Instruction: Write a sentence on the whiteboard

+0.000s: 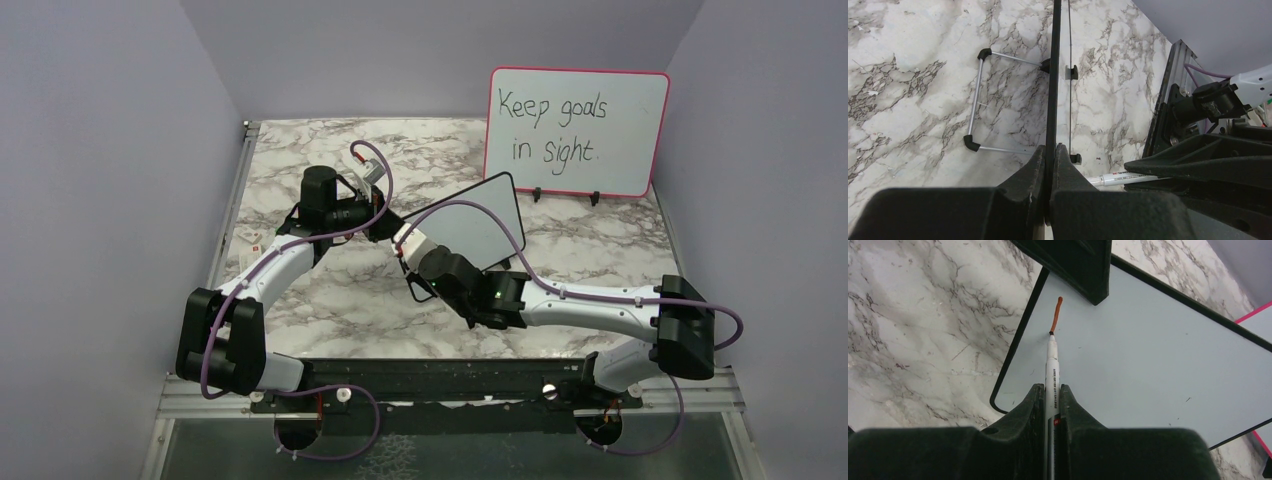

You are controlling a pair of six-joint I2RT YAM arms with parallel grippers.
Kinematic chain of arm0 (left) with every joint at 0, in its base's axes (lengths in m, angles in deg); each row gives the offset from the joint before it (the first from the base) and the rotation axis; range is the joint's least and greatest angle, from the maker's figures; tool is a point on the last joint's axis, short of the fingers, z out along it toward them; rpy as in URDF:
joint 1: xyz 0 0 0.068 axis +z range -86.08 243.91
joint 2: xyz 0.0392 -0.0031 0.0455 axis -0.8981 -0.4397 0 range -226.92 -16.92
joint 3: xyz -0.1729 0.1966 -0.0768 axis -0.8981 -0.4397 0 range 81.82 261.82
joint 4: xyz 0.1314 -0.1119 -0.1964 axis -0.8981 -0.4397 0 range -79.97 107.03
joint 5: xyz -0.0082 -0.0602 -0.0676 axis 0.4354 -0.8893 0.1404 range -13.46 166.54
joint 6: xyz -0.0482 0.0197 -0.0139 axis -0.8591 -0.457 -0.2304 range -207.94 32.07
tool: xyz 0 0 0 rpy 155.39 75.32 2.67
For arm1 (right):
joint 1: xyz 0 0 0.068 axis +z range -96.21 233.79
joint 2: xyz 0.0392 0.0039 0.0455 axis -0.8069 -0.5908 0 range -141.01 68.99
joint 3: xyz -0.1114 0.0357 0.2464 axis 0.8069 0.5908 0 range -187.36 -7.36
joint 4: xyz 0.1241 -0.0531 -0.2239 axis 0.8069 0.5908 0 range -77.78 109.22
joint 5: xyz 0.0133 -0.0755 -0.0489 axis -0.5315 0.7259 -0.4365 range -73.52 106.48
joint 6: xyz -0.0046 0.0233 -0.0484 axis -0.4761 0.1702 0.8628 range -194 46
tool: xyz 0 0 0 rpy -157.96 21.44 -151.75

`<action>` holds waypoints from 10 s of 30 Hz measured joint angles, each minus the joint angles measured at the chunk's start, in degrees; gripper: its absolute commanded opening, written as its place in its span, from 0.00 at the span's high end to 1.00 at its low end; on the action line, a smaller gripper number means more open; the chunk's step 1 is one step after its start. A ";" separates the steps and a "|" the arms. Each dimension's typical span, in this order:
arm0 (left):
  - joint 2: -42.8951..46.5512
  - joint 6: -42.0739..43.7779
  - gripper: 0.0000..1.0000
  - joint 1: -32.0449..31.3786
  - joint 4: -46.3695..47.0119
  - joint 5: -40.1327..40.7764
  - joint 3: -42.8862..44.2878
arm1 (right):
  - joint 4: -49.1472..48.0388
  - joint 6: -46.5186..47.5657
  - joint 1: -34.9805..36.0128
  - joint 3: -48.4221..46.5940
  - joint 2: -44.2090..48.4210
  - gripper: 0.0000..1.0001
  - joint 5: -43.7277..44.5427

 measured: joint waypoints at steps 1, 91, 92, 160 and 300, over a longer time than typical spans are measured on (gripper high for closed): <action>0.00 0.00 1.00 0.00 -0.02 0.00 0.00 | 0.44 -0.11 0.00 0.00 0.00 1.00 -0.15; 0.00 0.74 1.00 -0.04 -1.22 0.04 0.48 | 0.17 -3.72 -0.90 0.98 1.38 1.00 4.81; 0.00 0.76 1.00 -0.04 -1.22 0.07 0.48 | 0.13 -3.72 -0.92 0.98 1.33 1.00 4.81; -0.39 0.83 1.00 -0.02 -1.51 0.22 0.85 | 3.26 -5.18 -1.42 2.71 1.81 1.00 4.94; -0.50 1.68 1.00 -0.04 -2.99 0.37 1.38 | 1.31 -4.72 -4.37 4.96 4.68 1.00 1.62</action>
